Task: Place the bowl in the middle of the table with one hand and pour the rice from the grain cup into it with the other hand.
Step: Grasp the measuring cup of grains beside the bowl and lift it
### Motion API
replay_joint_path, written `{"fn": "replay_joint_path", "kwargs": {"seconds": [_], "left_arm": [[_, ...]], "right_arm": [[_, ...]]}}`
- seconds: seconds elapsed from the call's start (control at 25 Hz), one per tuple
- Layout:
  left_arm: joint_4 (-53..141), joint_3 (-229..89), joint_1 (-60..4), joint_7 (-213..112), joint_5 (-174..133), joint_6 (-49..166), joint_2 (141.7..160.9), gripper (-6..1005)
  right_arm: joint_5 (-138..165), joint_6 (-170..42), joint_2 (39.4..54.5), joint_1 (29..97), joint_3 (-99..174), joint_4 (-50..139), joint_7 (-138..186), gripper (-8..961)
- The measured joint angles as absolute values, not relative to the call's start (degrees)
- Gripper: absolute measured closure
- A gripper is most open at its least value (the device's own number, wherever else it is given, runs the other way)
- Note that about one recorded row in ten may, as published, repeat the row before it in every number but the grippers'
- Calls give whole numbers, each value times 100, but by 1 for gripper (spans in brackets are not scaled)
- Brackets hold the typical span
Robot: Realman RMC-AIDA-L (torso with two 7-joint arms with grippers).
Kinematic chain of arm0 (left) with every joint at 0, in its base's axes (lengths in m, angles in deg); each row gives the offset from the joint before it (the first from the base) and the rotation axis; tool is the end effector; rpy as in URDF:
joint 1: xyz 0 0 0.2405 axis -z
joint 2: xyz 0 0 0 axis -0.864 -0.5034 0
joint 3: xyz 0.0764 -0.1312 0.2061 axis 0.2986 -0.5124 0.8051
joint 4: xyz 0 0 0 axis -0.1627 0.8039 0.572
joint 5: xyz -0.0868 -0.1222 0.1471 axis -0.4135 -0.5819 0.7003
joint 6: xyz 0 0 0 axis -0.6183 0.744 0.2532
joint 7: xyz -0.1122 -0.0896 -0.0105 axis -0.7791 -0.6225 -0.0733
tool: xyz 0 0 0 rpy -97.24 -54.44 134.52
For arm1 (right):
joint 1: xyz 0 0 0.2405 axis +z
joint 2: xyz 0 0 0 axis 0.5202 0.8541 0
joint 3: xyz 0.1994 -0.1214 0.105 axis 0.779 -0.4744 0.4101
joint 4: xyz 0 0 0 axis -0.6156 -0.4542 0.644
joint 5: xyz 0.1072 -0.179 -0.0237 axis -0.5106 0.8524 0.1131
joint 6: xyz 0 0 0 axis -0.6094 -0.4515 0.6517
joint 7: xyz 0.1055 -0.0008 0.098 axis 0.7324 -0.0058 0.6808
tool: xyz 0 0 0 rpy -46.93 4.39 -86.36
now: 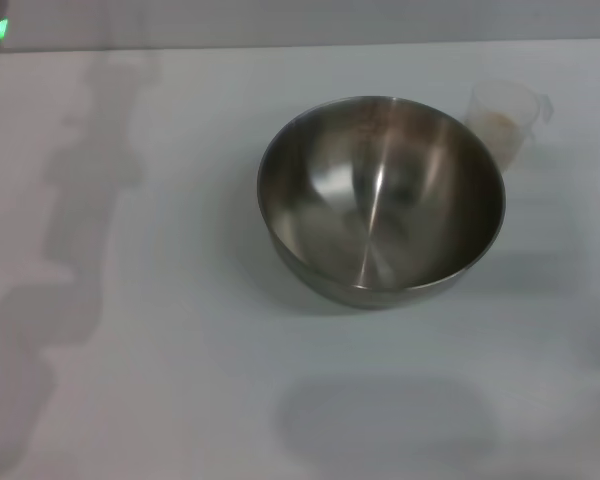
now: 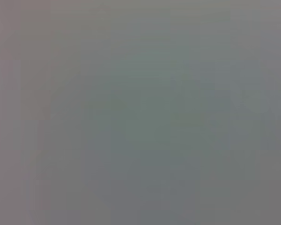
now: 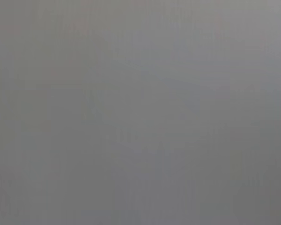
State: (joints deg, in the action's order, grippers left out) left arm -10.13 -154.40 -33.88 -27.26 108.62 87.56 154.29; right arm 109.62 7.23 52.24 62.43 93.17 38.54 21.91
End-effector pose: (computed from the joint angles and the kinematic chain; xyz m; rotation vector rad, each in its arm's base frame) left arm -0.1857 0.4279 0.0530 -1.4555 -0.2883 -0.7260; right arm 0.3259 0.3510 0.0635 -1.2289 0.3130 0.6932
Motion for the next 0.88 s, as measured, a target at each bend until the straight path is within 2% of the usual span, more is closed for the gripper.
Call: {"fn": "replay_joint_path", "kwargs": {"seconds": [0.24,0.44,0.88], "left_arm": [[930,-15844,-3133,-6240,12425,10679,15399,523],[1332,-16013,-3137,-6567,13043,11184,15388,522],[1410,-16082,-3225,-6555,13163,11213,15372,522]], "right_arm": [[10967,652,5263,6125,9303,3807,2233,214],[11013,530,5320,5859,9227,3629,2238,213],[11024,154,5339,5266,8491,3244,2295,213]]}}
